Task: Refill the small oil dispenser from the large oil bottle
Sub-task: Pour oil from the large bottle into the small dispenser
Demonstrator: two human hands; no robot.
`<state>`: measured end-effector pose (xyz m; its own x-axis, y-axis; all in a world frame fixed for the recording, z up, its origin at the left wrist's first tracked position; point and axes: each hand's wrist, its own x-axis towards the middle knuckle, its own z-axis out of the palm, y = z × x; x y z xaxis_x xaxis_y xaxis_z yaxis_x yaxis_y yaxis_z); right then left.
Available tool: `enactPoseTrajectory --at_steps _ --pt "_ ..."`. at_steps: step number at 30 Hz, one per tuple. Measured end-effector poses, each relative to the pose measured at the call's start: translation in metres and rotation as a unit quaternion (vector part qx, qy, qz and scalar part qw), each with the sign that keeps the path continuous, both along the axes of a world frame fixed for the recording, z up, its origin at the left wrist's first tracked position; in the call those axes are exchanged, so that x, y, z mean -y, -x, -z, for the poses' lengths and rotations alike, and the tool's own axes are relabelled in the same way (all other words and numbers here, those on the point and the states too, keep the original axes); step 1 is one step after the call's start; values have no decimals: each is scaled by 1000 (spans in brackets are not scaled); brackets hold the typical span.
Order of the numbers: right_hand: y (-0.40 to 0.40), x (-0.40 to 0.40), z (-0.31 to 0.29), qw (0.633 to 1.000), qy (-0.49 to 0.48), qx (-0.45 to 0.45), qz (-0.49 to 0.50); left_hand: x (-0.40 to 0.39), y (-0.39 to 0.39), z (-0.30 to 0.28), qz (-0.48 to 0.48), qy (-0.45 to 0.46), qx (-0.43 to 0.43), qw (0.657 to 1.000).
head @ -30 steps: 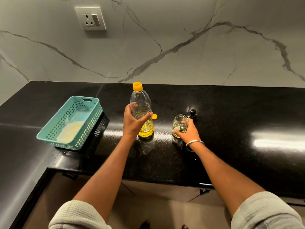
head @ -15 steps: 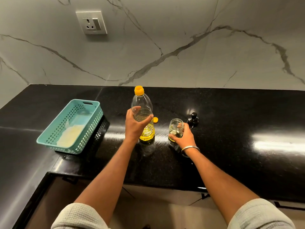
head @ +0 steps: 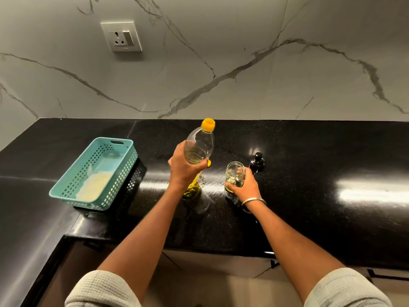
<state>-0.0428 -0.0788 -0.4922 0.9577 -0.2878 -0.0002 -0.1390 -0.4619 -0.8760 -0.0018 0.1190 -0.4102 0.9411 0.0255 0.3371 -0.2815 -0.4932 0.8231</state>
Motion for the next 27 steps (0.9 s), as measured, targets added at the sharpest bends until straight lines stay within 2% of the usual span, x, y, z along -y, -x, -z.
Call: enactPoseTrajectory --at_steps 5,10,17,27 --pt "1 0 1 1000 -9 1 4 2 -4 -3 -25 -144 23 989" --pt "2 3 0 1000 -10 0 3 -7 -5 -1 -10 -256 41 966" --pt "4 5 -2 1000 -14 0 0 -10 2 0 15 -330 63 942" --pt "4 8 3 1000 -18 -3 3 -10 4 0 23 -438 50 897"
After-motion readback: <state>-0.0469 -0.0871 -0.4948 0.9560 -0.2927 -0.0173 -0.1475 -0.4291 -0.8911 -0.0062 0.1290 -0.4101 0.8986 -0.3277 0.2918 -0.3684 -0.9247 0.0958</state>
